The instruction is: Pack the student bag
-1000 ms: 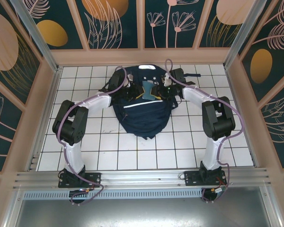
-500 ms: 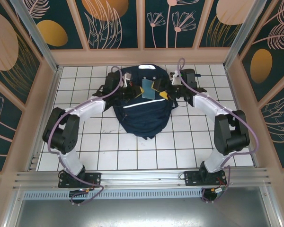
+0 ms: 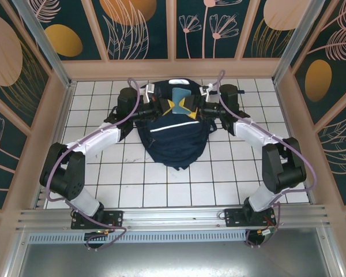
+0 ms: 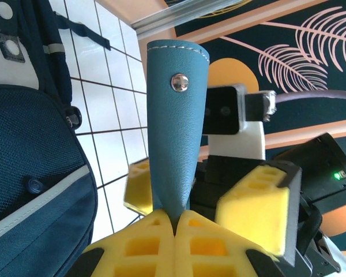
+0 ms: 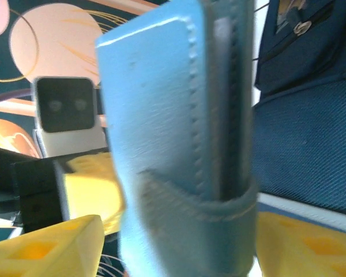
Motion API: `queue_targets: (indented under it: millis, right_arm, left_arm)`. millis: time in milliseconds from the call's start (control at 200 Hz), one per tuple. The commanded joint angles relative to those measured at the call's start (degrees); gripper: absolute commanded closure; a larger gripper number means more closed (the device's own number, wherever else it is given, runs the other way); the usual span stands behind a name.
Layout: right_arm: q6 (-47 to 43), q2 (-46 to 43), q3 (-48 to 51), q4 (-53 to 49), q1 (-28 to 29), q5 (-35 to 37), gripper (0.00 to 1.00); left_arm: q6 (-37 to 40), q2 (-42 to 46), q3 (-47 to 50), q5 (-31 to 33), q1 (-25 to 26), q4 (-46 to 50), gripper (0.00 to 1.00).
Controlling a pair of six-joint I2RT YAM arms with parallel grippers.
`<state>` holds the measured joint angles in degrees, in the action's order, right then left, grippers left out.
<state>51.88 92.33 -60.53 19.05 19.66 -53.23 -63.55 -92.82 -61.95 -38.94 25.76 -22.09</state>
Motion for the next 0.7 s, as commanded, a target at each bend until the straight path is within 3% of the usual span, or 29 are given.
queue_targets:
  millis: [0,75,170,225,305,465,575,695]
  right_arm:
    - [2.3,-4.2,2.1,6.8,0.0,-2.2,0.41]
    - [2.5,-5.6,3.3,7.3,0.1,-1.5,0.52]
    - [2.5,-6.9,4.1,7.3,0.0,0.2,0.72]
    - [0.7,-7.5,3.8,4.2,-0.1,2.7,0.82]
    - [-4.3,-8.8,2.3,-4.1,-0.3,8.2,0.88]
    - [-11.9,-12.6,1.5,-20.2,-2.9,19.5,0.90]
    - [-12.9,-15.8,4.8,-23.8,-6.6,21.0,0.90]
    - [-14.1,-19.0,8.2,-27.2,-10.5,21.4,0.90]
  left_arm:
    - [-0.9,1.8,0.8,-0.5,-0.6,-2.5,1.00]
    - [-1.2,1.6,0.8,-0.6,-0.6,-2.7,1.00]
    - [-1.5,1.7,0.8,-0.8,-0.7,-2.9,1.00]
    - [-0.9,1.9,0.8,-0.3,-0.6,-1.9,0.80]
    - [3.2,3.1,0.7,2.3,-0.6,3.2,0.49]
    - [21.1,7.0,-0.3,14.0,1.2,19.8,0.26]
    - [31.0,7.8,-2.4,23.7,5.2,29.5,0.22]
    - [36.7,5.6,-5.6,31.0,10.2,35.9,0.20]
